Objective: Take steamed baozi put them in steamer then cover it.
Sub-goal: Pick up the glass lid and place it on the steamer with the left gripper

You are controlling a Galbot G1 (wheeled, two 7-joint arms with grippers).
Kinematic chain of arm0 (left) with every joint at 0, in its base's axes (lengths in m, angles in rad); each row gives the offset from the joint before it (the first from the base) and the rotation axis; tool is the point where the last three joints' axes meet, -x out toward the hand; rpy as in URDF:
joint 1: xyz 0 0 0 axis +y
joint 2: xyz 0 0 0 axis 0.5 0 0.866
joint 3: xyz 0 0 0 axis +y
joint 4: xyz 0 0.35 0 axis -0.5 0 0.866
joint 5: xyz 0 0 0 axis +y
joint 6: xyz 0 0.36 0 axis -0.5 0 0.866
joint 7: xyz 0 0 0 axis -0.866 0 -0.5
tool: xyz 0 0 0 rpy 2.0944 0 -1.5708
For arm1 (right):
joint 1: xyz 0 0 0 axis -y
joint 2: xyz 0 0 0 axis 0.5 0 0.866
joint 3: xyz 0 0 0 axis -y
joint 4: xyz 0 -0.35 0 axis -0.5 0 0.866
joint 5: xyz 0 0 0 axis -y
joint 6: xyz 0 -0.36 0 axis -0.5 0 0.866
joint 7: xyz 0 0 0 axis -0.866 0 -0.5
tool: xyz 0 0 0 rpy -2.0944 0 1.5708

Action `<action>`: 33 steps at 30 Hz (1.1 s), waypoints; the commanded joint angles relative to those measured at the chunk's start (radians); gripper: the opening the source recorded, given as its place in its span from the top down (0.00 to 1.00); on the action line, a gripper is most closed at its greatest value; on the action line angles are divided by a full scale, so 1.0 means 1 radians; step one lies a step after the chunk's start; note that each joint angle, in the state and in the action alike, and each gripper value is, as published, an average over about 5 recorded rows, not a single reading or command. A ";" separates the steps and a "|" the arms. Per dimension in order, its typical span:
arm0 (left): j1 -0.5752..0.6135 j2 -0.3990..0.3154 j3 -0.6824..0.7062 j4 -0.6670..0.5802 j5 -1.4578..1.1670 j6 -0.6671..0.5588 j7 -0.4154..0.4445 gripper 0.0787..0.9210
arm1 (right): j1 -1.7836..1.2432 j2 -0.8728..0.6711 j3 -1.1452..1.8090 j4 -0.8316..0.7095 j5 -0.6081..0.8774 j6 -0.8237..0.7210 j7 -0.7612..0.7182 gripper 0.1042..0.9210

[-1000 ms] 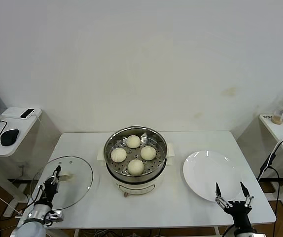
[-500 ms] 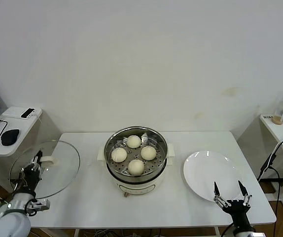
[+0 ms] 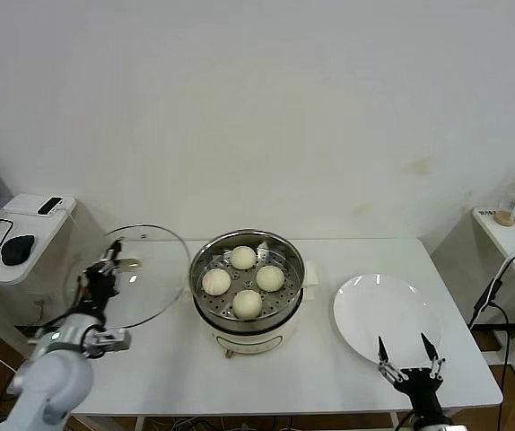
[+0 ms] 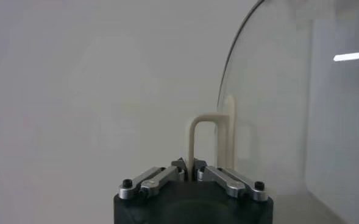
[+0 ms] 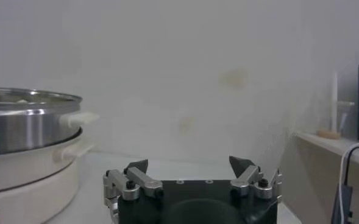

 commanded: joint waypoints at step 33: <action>-0.301 -0.528 0.445 0.154 0.574 0.191 0.235 0.93 | 0.062 -0.005 -0.056 -0.103 -0.152 -0.007 -0.019 0.12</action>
